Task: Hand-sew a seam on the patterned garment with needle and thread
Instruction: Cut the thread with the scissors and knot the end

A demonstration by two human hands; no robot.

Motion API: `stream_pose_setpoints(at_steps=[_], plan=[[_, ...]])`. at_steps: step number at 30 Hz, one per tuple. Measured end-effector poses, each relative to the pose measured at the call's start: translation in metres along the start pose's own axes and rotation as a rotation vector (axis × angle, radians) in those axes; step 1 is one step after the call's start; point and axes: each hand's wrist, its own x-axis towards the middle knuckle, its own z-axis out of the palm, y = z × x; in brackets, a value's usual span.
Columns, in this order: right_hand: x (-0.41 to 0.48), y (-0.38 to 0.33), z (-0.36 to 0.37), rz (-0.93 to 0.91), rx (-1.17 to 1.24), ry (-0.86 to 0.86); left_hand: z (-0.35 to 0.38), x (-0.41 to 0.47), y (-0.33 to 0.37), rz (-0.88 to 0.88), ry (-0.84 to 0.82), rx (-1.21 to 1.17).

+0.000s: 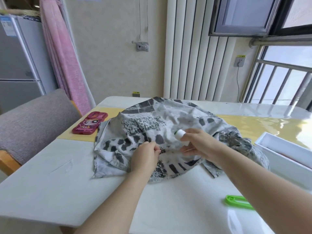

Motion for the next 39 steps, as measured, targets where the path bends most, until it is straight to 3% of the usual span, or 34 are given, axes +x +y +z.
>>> stream_pose_setpoints(at_steps=[5,9,14,20,23,36,39], plan=[[-0.020,-0.009,-0.033,0.134,0.600,-0.127,0.000,0.000,0.001,-0.006,-0.019,0.039],[-0.034,-0.008,-0.047,0.142,0.793,-0.237,0.000,0.001,0.003,-0.022,-0.033,0.084],[-0.046,-0.011,-0.059,0.057,0.618,-0.195,0.003,0.004,0.005,-0.035,-0.039,0.128],[-0.052,-0.023,-0.073,-0.093,0.031,0.146,0.005,0.007,0.006,-0.048,-0.047,0.170],[-0.059,-0.035,-0.080,-0.155,-0.129,0.237,0.007,0.008,0.005,-0.055,-0.047,0.181],[-0.078,-0.056,-0.086,-0.164,-0.095,0.101,-0.009,0.012,0.015,-0.040,-0.142,0.287],[-0.078,-0.054,-0.080,-0.170,-0.116,0.048,-0.033,0.007,0.027,-0.005,-0.075,0.217]])
